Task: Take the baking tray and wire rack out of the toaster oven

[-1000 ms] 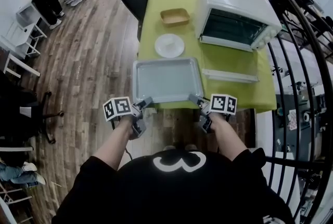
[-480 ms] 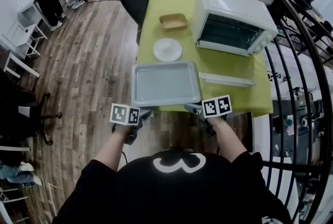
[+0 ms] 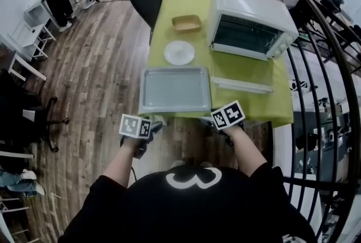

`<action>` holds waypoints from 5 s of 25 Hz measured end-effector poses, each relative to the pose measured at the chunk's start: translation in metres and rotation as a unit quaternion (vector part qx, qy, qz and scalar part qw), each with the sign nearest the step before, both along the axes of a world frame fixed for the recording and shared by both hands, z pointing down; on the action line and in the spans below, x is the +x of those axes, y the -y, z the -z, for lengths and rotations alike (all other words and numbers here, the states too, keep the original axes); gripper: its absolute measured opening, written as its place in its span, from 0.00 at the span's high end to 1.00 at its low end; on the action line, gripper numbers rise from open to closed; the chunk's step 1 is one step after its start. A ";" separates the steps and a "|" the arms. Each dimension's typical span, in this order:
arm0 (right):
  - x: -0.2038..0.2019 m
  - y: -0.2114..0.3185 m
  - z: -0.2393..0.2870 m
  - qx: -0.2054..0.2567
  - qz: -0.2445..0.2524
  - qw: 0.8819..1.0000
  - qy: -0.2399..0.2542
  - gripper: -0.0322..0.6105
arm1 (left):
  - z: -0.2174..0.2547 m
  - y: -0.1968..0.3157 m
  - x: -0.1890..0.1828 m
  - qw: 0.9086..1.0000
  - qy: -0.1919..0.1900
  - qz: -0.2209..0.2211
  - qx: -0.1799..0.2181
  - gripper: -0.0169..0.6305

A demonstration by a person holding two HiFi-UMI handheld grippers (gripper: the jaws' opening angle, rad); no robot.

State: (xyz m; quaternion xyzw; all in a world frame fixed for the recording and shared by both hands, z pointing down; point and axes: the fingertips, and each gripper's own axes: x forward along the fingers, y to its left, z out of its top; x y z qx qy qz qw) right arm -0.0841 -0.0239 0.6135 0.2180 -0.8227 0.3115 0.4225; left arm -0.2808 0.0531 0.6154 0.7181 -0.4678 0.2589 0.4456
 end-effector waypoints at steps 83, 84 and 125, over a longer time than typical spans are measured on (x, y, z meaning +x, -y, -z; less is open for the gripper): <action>0.243 0.425 0.173 0.066 -0.461 0.754 0.463 0.71 | 0.174 0.480 0.233 0.849 -0.390 0.278 0.222 0.60; 0.244 0.430 0.171 0.066 -0.464 0.752 0.463 0.71 | 0.172 0.485 0.231 0.845 -0.395 0.288 0.219 0.60; 0.241 0.444 0.177 0.041 -0.464 0.720 0.514 0.87 | 0.179 0.497 0.236 0.822 -0.422 0.318 0.214 0.91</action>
